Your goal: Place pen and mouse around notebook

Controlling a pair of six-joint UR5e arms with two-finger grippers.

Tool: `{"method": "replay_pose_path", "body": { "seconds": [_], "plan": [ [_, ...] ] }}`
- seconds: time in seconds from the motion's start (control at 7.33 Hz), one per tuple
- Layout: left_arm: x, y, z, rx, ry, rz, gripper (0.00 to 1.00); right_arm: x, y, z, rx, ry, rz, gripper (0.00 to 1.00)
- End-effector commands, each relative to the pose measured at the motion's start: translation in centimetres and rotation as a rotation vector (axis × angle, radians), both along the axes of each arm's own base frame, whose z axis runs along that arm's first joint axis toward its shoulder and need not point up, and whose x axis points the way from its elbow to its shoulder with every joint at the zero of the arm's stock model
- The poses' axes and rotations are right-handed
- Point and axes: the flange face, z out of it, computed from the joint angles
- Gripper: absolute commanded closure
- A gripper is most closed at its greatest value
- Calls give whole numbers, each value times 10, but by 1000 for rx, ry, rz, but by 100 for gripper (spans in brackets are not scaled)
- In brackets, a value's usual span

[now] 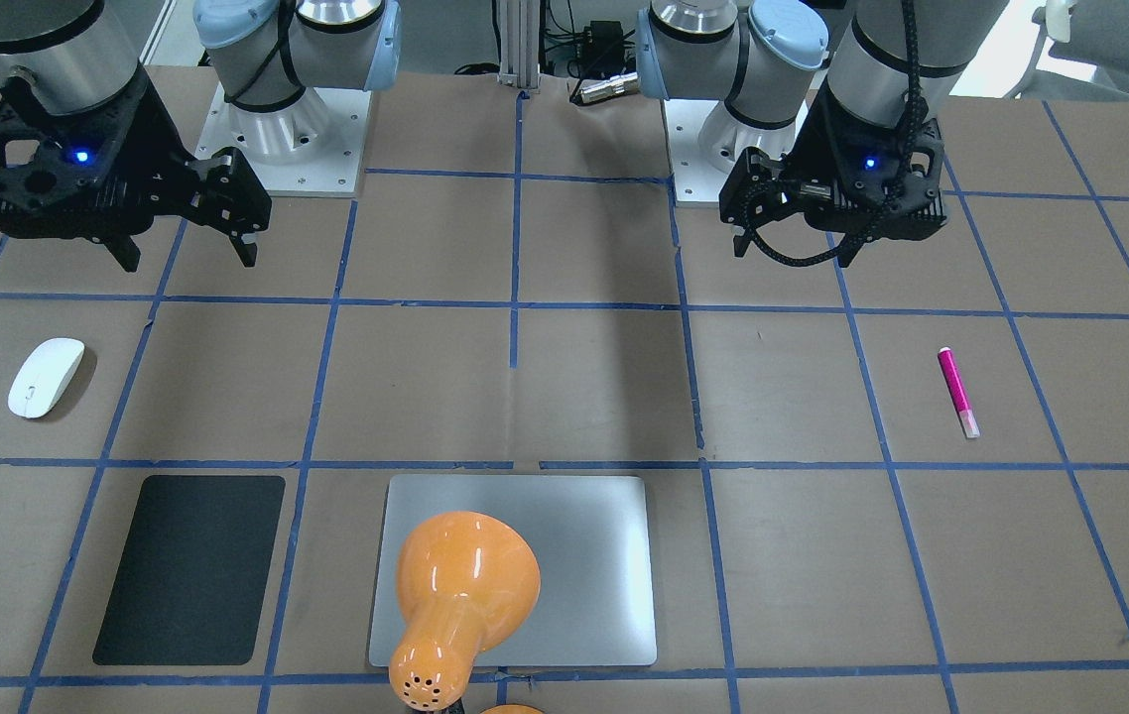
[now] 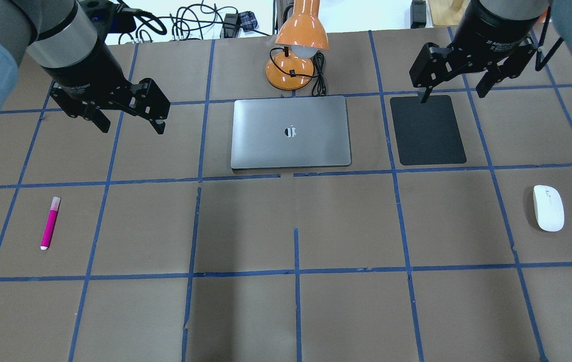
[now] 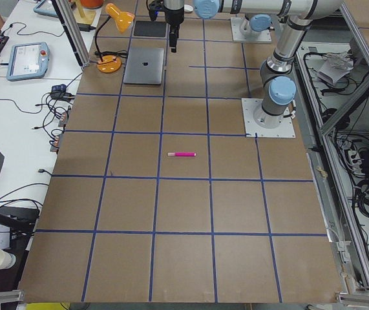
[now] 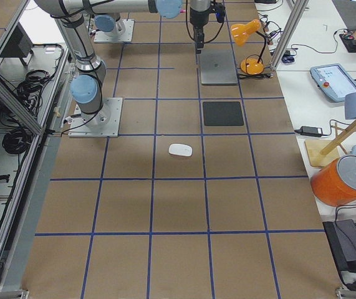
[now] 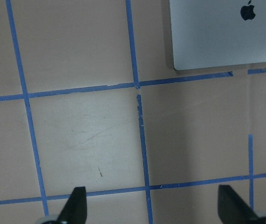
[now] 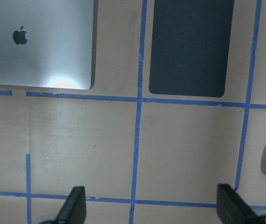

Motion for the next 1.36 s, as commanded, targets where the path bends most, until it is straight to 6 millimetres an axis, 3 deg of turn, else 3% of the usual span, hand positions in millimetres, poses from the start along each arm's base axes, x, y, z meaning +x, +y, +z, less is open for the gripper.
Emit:
{"method": "replay_pose_path", "body": {
  "seconds": [0.0, 0.41, 0.68, 0.95, 1.23],
  "plan": [
    [1, 1, 4, -9, 0, 0, 0, 0, 0, 0, 1, -1, 3, 0],
    [4, 0, 10, -20, -1, 6, 0, -2, -2, -8, 21, 1, 0, 0],
    [8, 2, 7, -16, -8, 14, 0, -3, -4, -1, 2, 2, -6, 0],
    [40, -5, 3, -11, -13, 78, 0, -7, -6, -1, 2, 6, -12, 0],
    [58, -12, -2, -4, -11, 107, 0, -9, -4, -6, 18, -2, -20, 0]
  ]
}}
